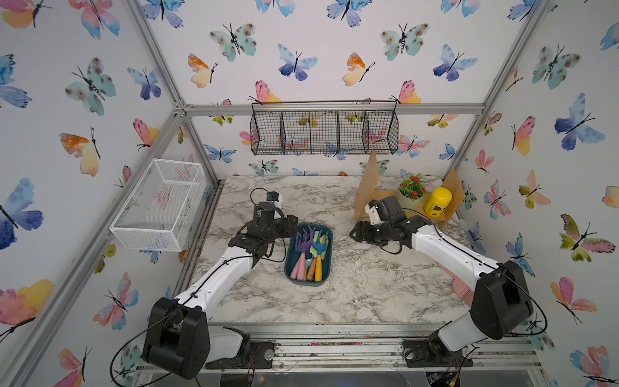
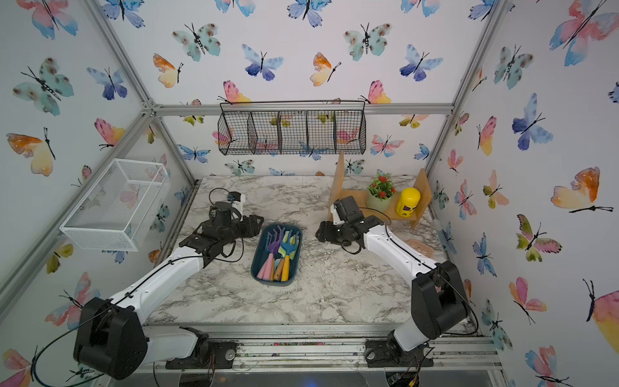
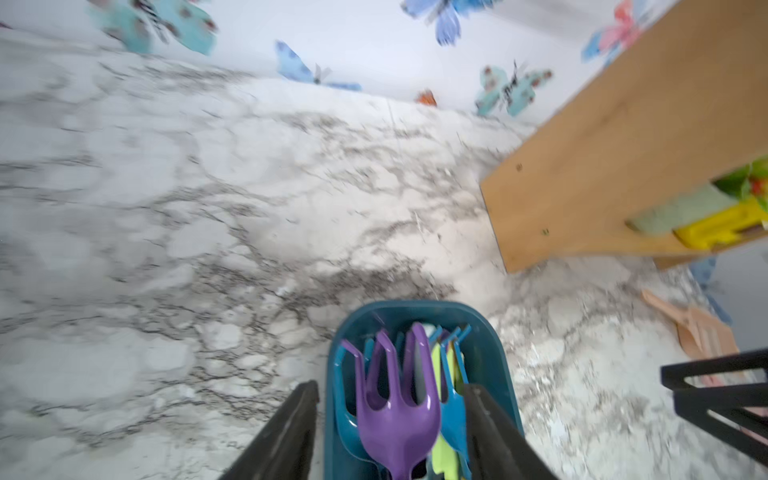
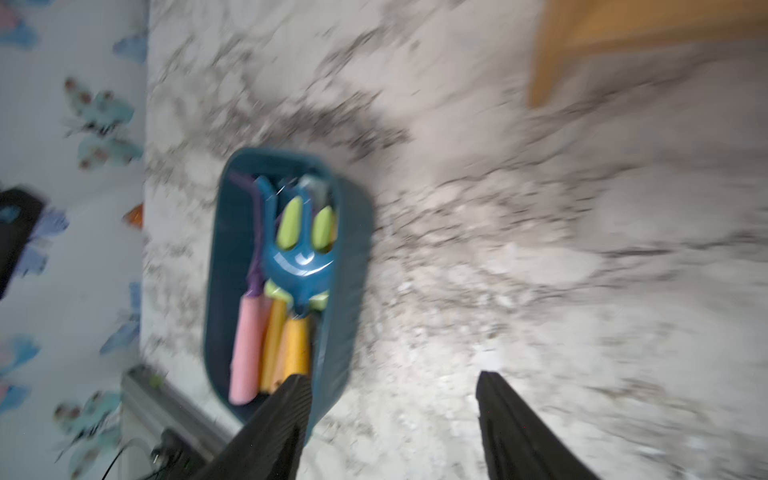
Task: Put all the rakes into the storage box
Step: Place the rake in the storage box, then reset both arms
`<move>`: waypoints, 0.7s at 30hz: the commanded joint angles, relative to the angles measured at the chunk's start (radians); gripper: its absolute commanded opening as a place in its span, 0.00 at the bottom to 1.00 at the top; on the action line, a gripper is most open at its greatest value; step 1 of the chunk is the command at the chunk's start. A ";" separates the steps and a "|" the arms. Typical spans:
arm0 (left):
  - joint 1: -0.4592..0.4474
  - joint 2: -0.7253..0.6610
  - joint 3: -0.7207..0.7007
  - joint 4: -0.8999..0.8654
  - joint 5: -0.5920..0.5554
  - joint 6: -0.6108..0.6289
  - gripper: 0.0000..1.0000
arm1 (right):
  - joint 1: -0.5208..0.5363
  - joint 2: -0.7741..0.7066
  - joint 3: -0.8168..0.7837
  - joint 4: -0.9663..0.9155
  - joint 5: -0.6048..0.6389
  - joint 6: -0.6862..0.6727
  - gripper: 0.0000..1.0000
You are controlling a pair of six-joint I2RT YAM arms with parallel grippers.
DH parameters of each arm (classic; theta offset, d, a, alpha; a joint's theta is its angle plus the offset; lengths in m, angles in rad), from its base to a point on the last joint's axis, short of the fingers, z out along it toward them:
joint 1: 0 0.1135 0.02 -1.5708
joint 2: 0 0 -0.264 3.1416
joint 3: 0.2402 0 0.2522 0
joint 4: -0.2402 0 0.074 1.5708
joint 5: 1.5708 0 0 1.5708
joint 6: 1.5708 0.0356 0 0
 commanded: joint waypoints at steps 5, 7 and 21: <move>0.213 -0.009 -0.061 -0.100 -0.540 -0.042 0.98 | -0.240 -0.061 -0.152 0.059 0.464 0.048 0.72; 0.259 -0.015 -0.098 -0.083 -0.619 -0.086 0.98 | -0.240 -0.070 -0.184 0.122 0.567 0.041 0.73; 0.408 -0.002 -0.395 0.364 -0.445 -0.023 0.98 | -0.240 -0.026 -0.562 0.880 0.962 -0.336 0.77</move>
